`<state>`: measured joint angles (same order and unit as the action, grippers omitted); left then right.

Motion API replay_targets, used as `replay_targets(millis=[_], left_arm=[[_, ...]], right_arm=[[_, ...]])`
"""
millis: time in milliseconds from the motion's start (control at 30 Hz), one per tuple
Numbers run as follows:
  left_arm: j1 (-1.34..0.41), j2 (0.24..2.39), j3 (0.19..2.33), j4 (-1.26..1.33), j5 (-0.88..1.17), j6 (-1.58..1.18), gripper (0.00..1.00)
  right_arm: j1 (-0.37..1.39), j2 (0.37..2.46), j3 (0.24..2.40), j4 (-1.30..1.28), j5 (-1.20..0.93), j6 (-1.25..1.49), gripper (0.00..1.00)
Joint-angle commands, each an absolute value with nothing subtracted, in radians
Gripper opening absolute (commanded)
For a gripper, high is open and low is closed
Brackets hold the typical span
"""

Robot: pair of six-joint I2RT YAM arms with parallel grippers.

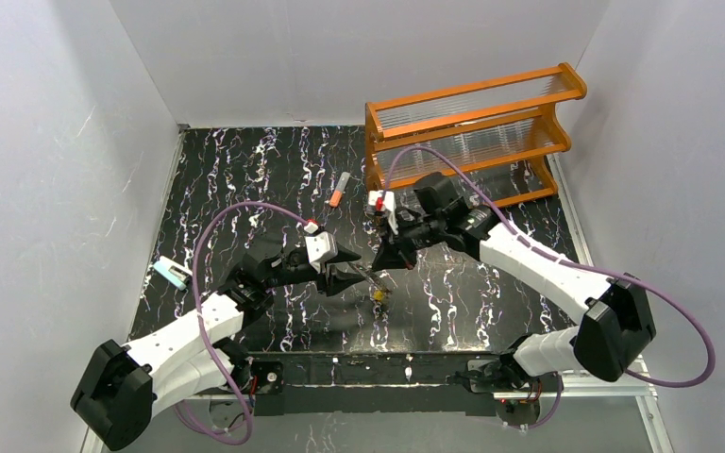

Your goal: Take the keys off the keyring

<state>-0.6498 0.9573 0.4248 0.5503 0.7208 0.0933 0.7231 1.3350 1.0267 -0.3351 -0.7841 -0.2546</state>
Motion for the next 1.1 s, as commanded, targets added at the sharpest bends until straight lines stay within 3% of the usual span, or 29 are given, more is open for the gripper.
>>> replay_targets(millis=[0,300,600,1067], left_arm=[[-0.649,0.934,0.461,0.482,0.681,0.144,0.48],[-0.648,0.917,0.46,0.483,0.579,0.077,0.51],[-0.738,0.896,0.445,0.501,0.295,-0.175,0.56],[-1.043,1.102,0.423,0.728,-0.263,-0.294,0.57]], right_arm=[[0.788,1.399,1.221,-0.7,-0.552,-0.264,0.01],[0.847,1.558,1.51,-1.024,-0.292,-0.2,0.01],[0.856,1.637,1.621,-1.03,-0.236,-0.077,0.01],[0.859,1.689,1.664,-0.993,-0.218,0.07,0.01]])
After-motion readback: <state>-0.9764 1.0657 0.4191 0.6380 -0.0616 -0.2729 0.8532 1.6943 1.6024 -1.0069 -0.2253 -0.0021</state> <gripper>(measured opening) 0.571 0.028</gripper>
